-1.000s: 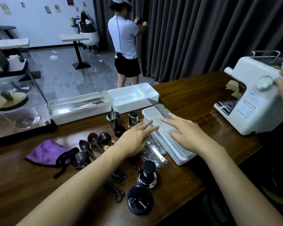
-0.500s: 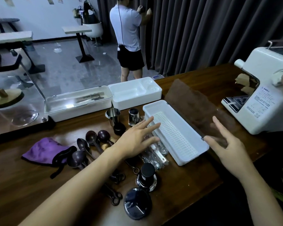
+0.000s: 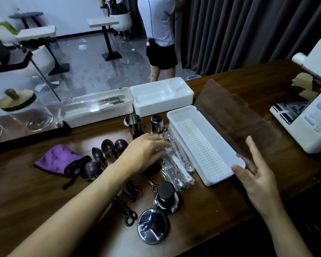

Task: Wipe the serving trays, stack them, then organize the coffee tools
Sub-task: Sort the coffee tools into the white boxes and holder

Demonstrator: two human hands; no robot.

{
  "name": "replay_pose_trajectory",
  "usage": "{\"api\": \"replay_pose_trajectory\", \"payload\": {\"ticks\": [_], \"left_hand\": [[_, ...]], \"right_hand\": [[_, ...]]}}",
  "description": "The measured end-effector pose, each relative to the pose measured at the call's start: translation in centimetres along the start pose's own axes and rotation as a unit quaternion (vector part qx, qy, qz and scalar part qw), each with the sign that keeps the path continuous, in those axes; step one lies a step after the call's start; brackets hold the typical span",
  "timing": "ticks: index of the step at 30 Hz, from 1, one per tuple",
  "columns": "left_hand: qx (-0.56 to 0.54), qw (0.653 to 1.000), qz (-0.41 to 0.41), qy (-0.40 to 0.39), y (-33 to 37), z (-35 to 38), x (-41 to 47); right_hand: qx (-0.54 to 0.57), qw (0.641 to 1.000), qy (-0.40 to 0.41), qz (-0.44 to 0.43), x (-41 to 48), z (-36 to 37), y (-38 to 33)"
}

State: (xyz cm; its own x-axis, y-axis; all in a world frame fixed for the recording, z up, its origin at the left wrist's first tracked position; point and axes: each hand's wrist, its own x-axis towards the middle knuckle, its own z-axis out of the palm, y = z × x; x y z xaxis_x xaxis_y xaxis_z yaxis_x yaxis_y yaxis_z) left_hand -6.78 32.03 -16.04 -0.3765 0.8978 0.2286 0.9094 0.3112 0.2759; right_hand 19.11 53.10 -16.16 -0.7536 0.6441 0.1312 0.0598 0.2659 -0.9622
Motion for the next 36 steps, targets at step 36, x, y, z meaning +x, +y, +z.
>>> {"api": "replay_pose_trajectory", "payload": {"ticks": [36], "left_hand": [[-0.032,0.987,0.096,0.123,3.4,-4.4,4.6]], "right_hand": [[-0.009,0.999,0.001,-0.03,-1.0,2.4,1.9]]}}
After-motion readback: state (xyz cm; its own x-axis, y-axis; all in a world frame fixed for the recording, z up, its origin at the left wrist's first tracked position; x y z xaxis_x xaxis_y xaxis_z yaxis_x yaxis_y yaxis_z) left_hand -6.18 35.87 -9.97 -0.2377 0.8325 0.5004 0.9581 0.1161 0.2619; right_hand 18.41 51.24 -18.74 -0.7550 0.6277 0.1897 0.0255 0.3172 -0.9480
